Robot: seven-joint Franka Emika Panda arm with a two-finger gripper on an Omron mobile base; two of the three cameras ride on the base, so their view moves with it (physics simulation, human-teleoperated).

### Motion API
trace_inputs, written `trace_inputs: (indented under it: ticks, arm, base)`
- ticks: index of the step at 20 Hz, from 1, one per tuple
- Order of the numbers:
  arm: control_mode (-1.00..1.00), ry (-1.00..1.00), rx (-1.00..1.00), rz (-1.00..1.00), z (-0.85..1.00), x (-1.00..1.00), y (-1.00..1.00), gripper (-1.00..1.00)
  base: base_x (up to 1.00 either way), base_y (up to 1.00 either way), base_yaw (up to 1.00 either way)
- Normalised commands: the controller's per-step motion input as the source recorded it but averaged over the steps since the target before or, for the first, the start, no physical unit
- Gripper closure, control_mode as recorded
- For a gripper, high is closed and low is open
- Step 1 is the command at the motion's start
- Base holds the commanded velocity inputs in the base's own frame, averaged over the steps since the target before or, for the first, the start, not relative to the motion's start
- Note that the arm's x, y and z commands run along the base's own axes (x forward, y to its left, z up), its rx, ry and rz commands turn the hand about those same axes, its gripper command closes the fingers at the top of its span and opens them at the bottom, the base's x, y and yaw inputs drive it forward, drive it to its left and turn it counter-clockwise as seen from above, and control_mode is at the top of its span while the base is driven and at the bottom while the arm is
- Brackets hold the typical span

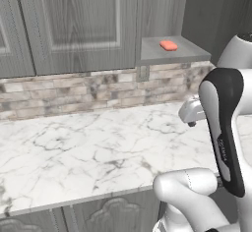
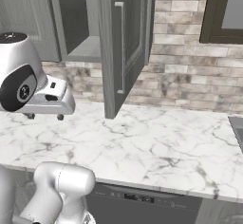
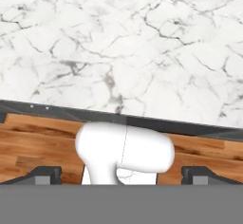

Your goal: Pick up the dish brush and bar soap from the sink, and place them back in the cabinet, and close the cabinet door.

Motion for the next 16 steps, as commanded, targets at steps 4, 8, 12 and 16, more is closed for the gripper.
trace_inputs:
  ticks: [4,8,12,16]
  arm:
    - [-1.00,0.00,0.00,-0.08,0.00,-0.19,0.00,-1.00]
    - [-1.00,0.00,0.00,-0.05,0.00,-0.05,0.00,-1.00]
    - [1.00,0.00,0.00,-0.02,0.00,0.00,0.00,-1.00]
    - [1.00,0.00,0.00,0.00,0.00,0.00,0.00,-1.00]
  base:
    - [0.00,0.00,0.00]
    - [0.00,0.00,0.00]
    - [0.00,0.00,0.00]
    - [-0.21,-0.10,0.00]
